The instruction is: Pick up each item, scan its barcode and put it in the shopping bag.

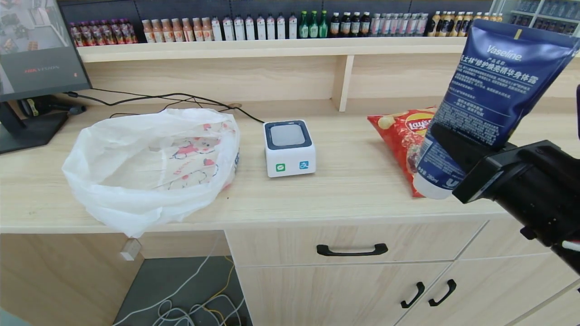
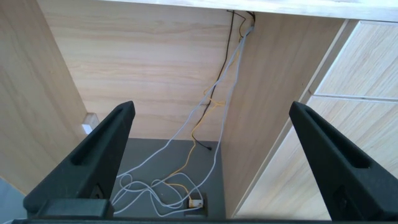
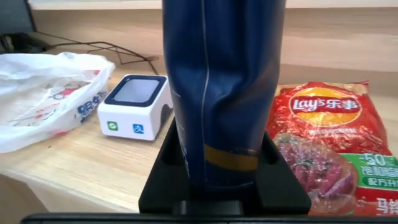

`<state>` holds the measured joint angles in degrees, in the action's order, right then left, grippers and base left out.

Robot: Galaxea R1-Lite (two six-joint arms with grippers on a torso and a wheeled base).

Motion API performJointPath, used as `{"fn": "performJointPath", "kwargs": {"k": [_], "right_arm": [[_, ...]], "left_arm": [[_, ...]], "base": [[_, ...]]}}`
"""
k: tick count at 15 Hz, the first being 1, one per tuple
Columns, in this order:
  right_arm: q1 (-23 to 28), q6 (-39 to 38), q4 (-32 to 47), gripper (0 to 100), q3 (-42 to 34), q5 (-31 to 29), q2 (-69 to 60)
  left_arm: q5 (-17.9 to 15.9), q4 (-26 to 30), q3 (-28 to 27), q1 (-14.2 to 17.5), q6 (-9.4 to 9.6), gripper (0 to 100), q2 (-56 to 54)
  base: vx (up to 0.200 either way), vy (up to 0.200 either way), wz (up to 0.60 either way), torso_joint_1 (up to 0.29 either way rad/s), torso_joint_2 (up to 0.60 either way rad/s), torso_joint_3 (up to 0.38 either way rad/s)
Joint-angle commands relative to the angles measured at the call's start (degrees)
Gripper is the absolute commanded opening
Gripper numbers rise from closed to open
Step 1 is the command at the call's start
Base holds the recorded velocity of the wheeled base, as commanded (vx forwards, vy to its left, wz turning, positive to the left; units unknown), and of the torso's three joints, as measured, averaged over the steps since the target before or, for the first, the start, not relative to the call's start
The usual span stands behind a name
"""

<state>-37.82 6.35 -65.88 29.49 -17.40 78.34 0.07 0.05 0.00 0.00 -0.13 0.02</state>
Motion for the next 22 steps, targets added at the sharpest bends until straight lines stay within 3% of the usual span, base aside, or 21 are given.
{"fn": "performJointPath", "kwargs": {"k": [1,6,11,13,15,17,22], "right_arm": [[3.9,0.2,-1.9,0,0.4,0.0,2.6],[4.0,0.9,-4.0,0,-0.4,0.3,4.4],[4.9,1.0,-5.8,0,-2.3,1.0,4.5],[7.6,-1.3,-4.7,0,0.5,1.1,4.0],[5.8,-4.1,-1.8,0,3.4,1.8,3.7],[3.7,-4.4,-1.8,0,1.7,1.9,3.9],[1.9,-1.3,-1.9,0,0.7,1.7,3.0]], "left_arm": [[0.0,0.0,0.0,0.0,-0.04,100,0.0],[0.0,0.0,0.0,0.0,0.05,100,0.0],[0.0,0.0,0.0,0.0,0.05,100,0.0],[0.0,0.0,0.0,0.0,0.05,100,0.0],[0.0,0.0,0.0,0.0,0.05,100,0.0],[0.0,0.0,0.0,-0.1,0.05,100,0.0],[0.0,0.0,0.0,-0.1,0.13,100,0.0]], "base": [[0.000,0.000,0.00,0.000,0.00,0.000],[0.000,0.000,0.00,0.000,0.00,0.000],[0.000,0.200,0.00,-0.001,0.00,0.004],[0.000,0.200,0.00,0.012,0.01,0.000],[0.000,0.200,0.00,0.007,0.00,0.002],[0.000,0.200,0.00,0.000,0.00,0.002],[0.000,0.160,0.00,0.000,0.00,0.005]]}}
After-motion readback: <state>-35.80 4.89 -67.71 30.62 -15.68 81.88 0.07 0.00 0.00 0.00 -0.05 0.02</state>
